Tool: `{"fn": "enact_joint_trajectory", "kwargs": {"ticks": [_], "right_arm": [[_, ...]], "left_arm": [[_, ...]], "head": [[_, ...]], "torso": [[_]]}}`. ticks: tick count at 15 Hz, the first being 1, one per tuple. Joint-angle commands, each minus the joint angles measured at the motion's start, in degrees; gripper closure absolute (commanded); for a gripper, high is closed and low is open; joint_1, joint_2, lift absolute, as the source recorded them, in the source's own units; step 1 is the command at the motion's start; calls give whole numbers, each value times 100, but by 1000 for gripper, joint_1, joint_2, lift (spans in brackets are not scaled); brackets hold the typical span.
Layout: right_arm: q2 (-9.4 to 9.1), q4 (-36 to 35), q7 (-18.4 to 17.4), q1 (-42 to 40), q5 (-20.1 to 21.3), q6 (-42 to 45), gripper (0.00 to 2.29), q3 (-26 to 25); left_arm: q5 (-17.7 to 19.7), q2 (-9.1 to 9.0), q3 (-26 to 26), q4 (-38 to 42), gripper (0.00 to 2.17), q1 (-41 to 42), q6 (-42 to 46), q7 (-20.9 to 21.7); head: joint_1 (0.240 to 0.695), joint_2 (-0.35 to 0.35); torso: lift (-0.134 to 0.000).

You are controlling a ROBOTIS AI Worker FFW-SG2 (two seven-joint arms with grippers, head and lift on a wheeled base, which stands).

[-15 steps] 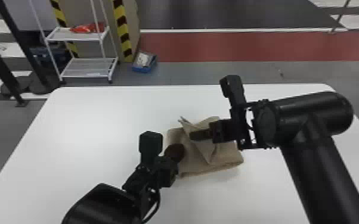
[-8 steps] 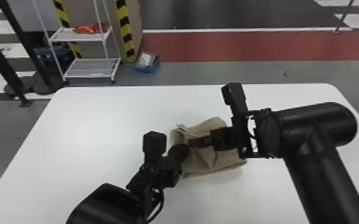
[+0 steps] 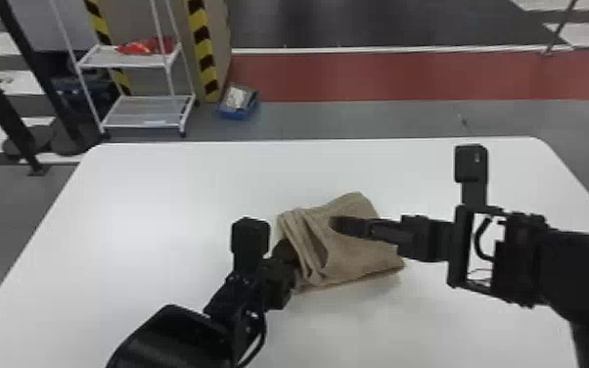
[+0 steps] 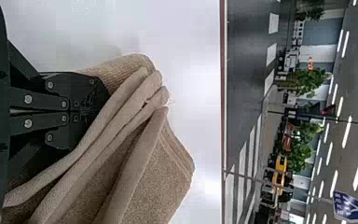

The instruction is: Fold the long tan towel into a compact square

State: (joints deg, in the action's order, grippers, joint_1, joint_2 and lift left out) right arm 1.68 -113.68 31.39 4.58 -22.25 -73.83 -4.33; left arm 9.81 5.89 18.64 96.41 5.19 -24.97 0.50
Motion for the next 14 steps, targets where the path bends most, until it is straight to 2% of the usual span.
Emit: {"fn": "enact_joint_trajectory", "kwargs": {"ticks": [1,2,3,7,10,14], "right_arm": [[263,-242,34,-441,-157,4,900,-394],[333,-295,95,-599,-148,4,1413,-534],[333,-313,219,-687,-139,4,1673,-666],[333,-313,570,-1223,-192,426,1838,-974],[333,-497,605,-1698,-209,1164,1862,-1018],[333,-242,640,-1724,37,1094,1862,-1026]], "left_arm": [[3,0,8,1,2071,-1,5,-6],[3,0,17,1,2071,-1,5,-6],[3,0,17,1,2071,-1,5,-6],[3,0,17,1,2067,-1,5,-32],[3,0,-9,1,2067,-1,5,-50],[12,0,-44,10,2067,8,5,-59]], "head": [[695,-3],[695,-23],[695,-42],[695,-93],[695,-106],[695,-120]], "torso": [[-123],[-123],[-123],[-123],[-123],[-123]]}}
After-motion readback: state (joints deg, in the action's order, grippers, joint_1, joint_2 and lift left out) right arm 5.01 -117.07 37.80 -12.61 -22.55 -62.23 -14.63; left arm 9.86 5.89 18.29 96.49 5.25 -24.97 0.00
